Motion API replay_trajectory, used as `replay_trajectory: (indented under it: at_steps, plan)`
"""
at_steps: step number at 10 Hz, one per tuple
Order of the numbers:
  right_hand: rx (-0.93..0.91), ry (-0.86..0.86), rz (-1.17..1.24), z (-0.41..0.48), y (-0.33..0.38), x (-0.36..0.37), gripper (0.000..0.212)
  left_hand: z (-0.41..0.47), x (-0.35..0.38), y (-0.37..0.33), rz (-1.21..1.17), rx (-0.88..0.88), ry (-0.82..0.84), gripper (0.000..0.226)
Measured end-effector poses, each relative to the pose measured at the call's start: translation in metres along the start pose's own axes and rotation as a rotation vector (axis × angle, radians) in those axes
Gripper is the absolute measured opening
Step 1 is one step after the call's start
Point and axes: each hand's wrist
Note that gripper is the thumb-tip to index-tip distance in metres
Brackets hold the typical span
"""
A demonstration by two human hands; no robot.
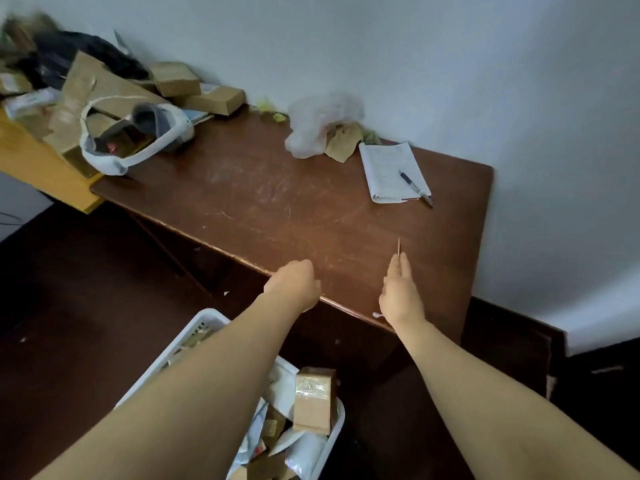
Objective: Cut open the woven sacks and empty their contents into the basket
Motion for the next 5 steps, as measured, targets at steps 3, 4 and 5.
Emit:
replay_trajectory:
  at_steps: [3,4,5]
  plan:
    - [-0.099,0.298,-0.348,0.051,-0.021,0.029,0.075,0.062,0.002,-0.024,0.014,-0.037,0.048,0.042]
    - [-0.098,0.294,-0.360,0.051,-0.020,0.030,0.072,0.063,0.004,-0.025,-0.012,-0.027,0.067,0.040]
    - [-0.079,0.171,-0.242,0.047,-0.009,0.022,0.066,0.056,0.005,-0.020,-0.056,-0.002,0.051,0.043]
Point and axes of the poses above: each hand's wrist, its own z-axis towards the middle knuckle, its own x-axis out of the palm, y = z × x, and after that the axes turned 7 degrees about -y, right-handed
